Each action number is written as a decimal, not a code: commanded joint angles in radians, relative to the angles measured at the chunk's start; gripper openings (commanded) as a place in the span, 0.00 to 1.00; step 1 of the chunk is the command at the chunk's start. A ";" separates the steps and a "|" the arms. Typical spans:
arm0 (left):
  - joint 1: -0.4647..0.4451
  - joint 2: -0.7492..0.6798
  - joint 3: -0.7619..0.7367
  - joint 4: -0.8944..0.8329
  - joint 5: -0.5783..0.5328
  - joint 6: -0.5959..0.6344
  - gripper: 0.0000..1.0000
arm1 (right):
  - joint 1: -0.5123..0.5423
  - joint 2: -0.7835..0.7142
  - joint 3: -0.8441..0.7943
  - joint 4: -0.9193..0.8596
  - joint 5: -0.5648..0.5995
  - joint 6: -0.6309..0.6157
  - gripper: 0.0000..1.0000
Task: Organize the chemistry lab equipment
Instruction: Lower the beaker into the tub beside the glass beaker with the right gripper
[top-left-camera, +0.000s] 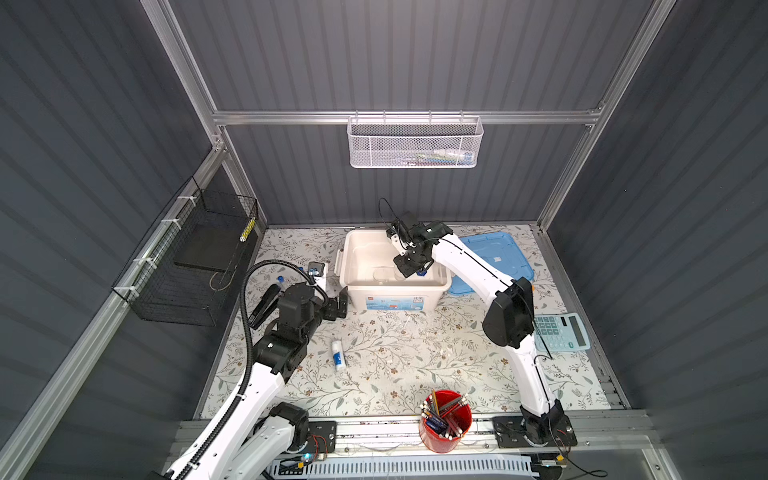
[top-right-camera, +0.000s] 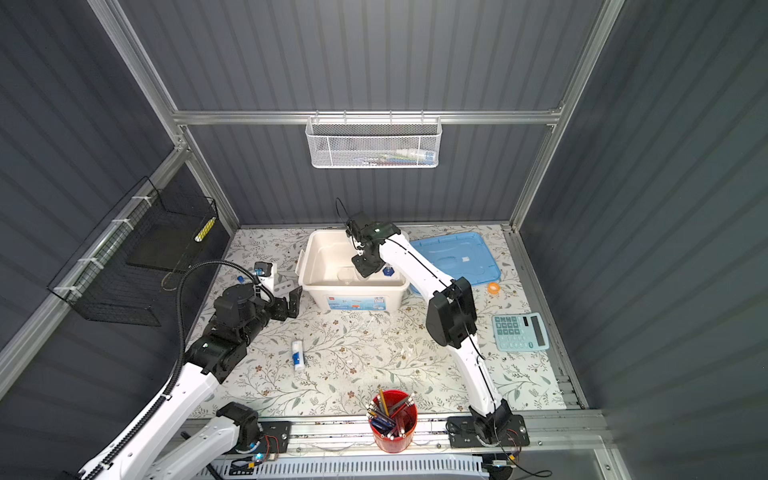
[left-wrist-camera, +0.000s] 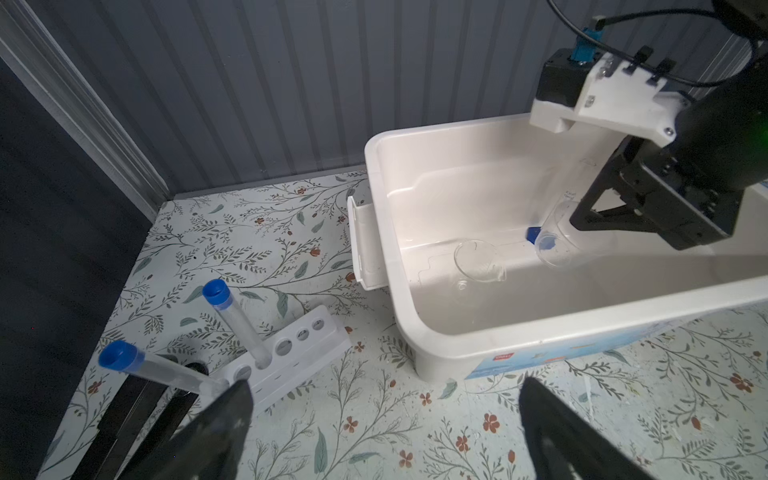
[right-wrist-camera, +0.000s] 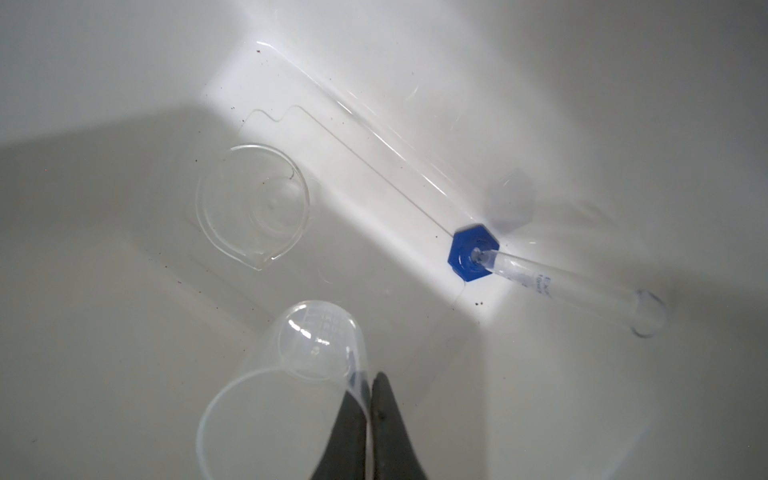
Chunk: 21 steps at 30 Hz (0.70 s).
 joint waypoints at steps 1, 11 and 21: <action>-0.003 0.003 -0.008 0.008 -0.002 0.018 1.00 | -0.003 0.038 0.004 0.004 -0.015 -0.017 0.08; -0.003 0.008 -0.008 0.008 -0.005 0.022 1.00 | -0.012 0.076 0.016 0.001 -0.020 -0.040 0.08; -0.003 0.019 -0.007 0.008 -0.008 0.022 1.00 | -0.020 0.115 0.040 -0.004 -0.034 -0.057 0.08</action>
